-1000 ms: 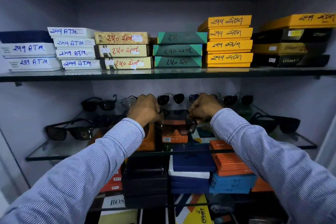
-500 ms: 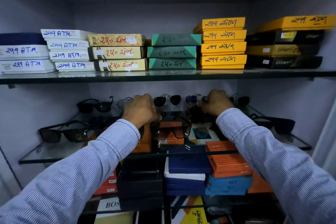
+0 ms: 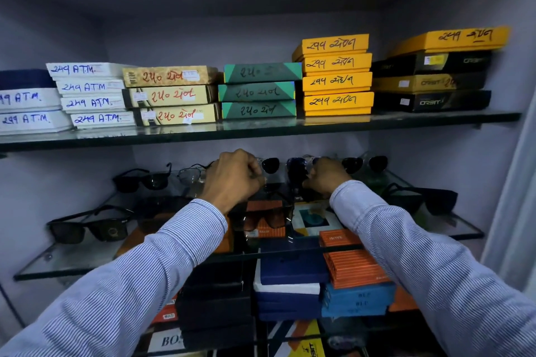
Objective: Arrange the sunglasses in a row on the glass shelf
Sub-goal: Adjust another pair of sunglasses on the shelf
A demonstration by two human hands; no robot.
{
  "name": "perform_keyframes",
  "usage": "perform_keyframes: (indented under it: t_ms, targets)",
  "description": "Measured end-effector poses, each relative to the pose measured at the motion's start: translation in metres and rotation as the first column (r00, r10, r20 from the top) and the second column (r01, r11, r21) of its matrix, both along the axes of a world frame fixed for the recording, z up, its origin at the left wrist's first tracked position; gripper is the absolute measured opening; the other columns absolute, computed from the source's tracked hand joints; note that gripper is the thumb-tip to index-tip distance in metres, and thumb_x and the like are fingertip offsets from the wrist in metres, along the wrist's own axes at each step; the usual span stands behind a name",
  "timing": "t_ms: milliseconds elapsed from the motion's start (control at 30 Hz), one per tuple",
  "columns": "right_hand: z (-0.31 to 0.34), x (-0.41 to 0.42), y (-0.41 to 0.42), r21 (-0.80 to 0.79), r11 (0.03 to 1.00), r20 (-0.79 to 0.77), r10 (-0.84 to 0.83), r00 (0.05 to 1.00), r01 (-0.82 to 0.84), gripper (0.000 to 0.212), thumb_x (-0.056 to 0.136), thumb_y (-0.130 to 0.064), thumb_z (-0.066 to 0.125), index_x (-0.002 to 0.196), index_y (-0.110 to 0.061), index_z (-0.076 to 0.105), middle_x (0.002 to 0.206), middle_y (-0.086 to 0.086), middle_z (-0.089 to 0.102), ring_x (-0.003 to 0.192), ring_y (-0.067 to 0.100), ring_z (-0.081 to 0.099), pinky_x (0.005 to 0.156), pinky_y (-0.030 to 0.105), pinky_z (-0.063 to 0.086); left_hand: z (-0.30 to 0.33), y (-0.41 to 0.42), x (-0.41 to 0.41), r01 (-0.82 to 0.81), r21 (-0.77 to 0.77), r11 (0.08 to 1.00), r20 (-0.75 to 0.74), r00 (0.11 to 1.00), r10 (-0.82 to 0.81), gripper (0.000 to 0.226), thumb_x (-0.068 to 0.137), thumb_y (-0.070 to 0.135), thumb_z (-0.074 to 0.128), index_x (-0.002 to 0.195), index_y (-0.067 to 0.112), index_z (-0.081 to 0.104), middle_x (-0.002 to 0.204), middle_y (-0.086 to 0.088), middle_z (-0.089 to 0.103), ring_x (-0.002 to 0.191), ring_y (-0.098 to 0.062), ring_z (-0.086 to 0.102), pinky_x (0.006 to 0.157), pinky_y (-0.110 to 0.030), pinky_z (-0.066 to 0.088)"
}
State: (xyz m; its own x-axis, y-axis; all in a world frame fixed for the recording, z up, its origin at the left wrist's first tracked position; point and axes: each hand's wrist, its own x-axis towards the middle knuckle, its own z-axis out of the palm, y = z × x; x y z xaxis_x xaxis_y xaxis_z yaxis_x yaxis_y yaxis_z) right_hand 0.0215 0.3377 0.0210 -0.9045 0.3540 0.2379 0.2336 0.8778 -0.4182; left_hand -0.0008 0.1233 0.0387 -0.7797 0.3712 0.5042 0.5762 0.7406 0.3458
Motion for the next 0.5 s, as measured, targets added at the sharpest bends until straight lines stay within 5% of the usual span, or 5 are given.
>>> perform_keyframes:
  t_ms: [67,200,367,500]
  targets:
    - [0.001,0.008,0.003,0.079,0.996,-0.059,0.043,0.997,-0.039,0.011,0.08,-0.02,0.075,0.083,-0.01,0.072,0.098,0.015,0.074,0.093,0.033,0.07,0.08,0.034,0.056,0.001,0.007,-0.001,0.062,0.032,0.998,-0.058,0.997,-0.06,0.026,0.087,0.034,0.073,0.108,0.02,0.077,0.103,-0.003,0.079,0.097,-0.025,0.074,0.089,-0.044,0.061]
    - [0.008,0.036,0.003,0.261,0.96,-0.193,0.155,0.969,-0.102,0.009,0.08,-0.02,0.076,0.088,-0.015,0.075,0.108,0.012,0.061,0.092,0.032,0.065,0.083,0.041,0.057,0.006,0.025,-0.003,0.125,0.063,0.99,-0.124,0.985,-0.117,0.041,0.094,0.03,0.067,0.13,0.012,0.068,0.124,-0.015,0.073,0.11,-0.031,0.071,0.097,-0.041,0.056]
    - [0.009,0.061,0.013,0.396,0.903,-0.242,0.28,0.929,-0.169,0.011,0.085,-0.023,0.071,0.094,-0.018,0.07,0.105,0.007,0.067,0.102,0.027,0.058,0.082,0.036,0.052,0.01,0.043,-0.009,0.105,0.091,0.99,0.021,0.994,-0.108,0.015,0.086,0.026,0.079,0.093,0.014,0.079,0.09,-0.004,0.077,0.082,-0.017,0.071,0.078,-0.026,0.054]
    - [0.005,0.07,0.026,0.376,0.912,-0.241,0.264,0.934,-0.161,0.015,0.083,-0.028,0.071,0.096,-0.023,0.065,0.099,0.006,0.069,0.101,0.024,0.059,0.081,0.038,0.054,0.013,0.054,-0.004,0.166,0.061,0.984,0.044,0.985,-0.168,0.012,0.079,0.018,0.087,0.075,0.009,0.08,0.073,0.002,0.071,0.068,-0.01,0.066,0.078,-0.026,0.057]
